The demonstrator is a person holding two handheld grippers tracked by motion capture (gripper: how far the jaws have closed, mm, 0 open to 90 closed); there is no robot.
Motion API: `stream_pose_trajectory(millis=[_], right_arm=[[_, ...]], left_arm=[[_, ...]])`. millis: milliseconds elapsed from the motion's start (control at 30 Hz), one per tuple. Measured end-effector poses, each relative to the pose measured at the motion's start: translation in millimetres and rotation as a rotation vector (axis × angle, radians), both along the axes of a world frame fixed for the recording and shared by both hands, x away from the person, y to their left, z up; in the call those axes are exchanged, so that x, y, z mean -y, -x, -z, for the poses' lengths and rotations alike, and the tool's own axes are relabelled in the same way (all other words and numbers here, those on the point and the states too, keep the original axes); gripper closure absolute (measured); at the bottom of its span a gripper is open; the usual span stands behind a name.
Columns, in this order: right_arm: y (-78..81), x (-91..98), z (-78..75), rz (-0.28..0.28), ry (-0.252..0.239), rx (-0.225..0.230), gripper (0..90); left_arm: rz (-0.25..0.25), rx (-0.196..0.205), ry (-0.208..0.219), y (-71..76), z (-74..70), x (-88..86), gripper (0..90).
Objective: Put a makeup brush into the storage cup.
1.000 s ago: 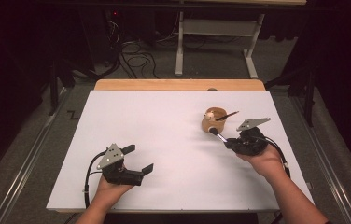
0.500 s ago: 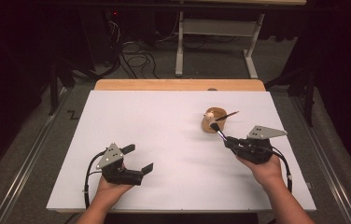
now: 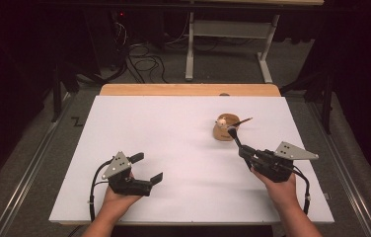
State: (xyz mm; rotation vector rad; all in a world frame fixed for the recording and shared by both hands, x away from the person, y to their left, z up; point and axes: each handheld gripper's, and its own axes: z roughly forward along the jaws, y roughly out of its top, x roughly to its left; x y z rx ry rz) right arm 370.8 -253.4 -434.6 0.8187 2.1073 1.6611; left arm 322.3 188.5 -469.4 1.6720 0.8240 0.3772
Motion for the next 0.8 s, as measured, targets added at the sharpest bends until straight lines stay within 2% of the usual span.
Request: stream_pose_trajectory(millis=[167,467,567,700,800], right_arm=[[2.0,0.9,3.1,0.003,-0.022,0.004,79.7],[4.3,-0.9,3.0,0.000,-0.013,0.016,79.7],[4.9,-0.6,2.3,-0.003,-0.019,0.019,79.7],[6.6,-1.9,1.0,-0.006,-0.021,0.034,79.7],[7.9,-4.5,0.1,-0.022,-0.025,0.043,79.7]], left_arm=[[-0.005,0.002,0.008,1.3,-1.7,-1.8,1.2],[0.003,0.002,0.009,1.4,-1.9,-0.9,1.3],[-0.026,0.019,0.019,1.6,-4.5,-1.2,1.3],[-0.014,0.014,0.035,0.3,-9.2,3.9,1.9],[0.005,0.004,0.028,-3.2,-13.5,9.4,4.9]])
